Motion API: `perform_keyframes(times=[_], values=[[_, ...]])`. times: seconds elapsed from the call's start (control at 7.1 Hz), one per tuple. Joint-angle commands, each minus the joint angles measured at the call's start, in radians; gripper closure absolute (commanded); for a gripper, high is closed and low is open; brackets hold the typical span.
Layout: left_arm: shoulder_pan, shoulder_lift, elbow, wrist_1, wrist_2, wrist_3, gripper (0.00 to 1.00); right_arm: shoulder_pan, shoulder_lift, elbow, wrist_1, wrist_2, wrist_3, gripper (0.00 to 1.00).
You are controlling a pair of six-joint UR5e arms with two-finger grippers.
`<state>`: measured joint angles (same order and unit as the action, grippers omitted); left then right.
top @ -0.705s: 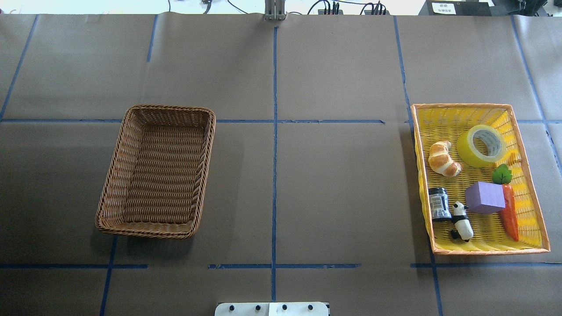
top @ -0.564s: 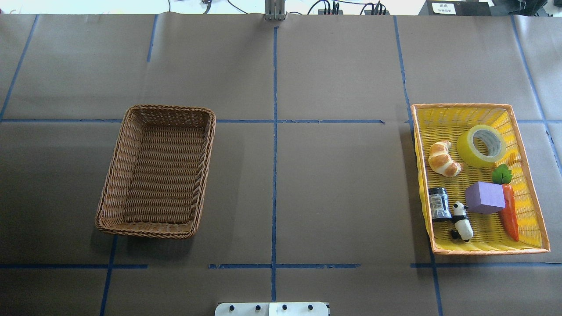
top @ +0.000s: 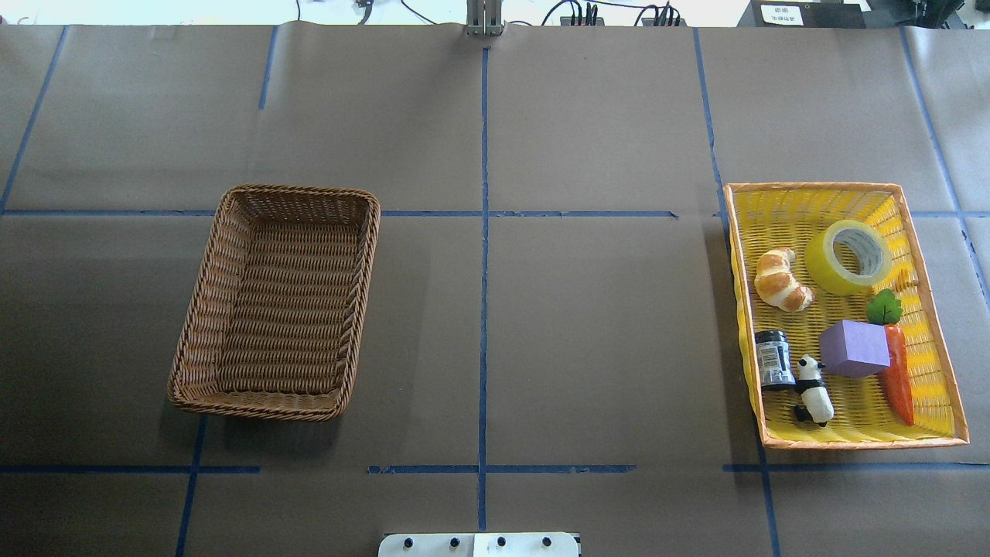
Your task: Move tape to another basket
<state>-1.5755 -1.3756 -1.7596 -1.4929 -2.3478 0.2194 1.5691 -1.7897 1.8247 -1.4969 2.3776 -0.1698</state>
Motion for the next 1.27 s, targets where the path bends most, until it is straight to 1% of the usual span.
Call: perform_keyframes(times=[0.0,0.14,0.42,0.56,0.7,0.85,0.99,1.13], values=[[0.000,0.000,0.003,-0.001,-0.001,0.000,0.00,-0.059,0.079,0.001,0.004,0.018,0.001,0.00],[0.000,0.000,0.003,-0.001,-0.001,0.000,0.00,-0.104,0.122,-0.001,0.004,0.012,0.001,0.00],[0.000,0.001,0.003,-0.001,-0.002,0.000,0.00,-0.217,0.199,-0.002,0.007,-0.003,0.100,0.00],[0.000,0.000,0.002,-0.001,-0.002,0.000,0.00,-0.266,0.216,-0.005,0.029,-0.023,0.122,0.00],[0.000,0.000,0.000,-0.001,-0.004,0.000,0.00,-0.299,0.234,-0.031,0.053,-0.035,0.147,0.01],[0.000,0.000,0.000,-0.001,-0.004,0.000,0.00,-0.337,0.245,-0.085,0.142,-0.053,0.220,0.01],[0.000,0.000,0.000,0.000,-0.004,0.000,0.00,-0.360,0.251,-0.166,0.264,-0.067,0.246,0.01],[0.000,0.001,0.000,0.000,-0.004,0.000,0.00,-0.373,0.283,-0.220,0.309,-0.067,0.271,0.01]])
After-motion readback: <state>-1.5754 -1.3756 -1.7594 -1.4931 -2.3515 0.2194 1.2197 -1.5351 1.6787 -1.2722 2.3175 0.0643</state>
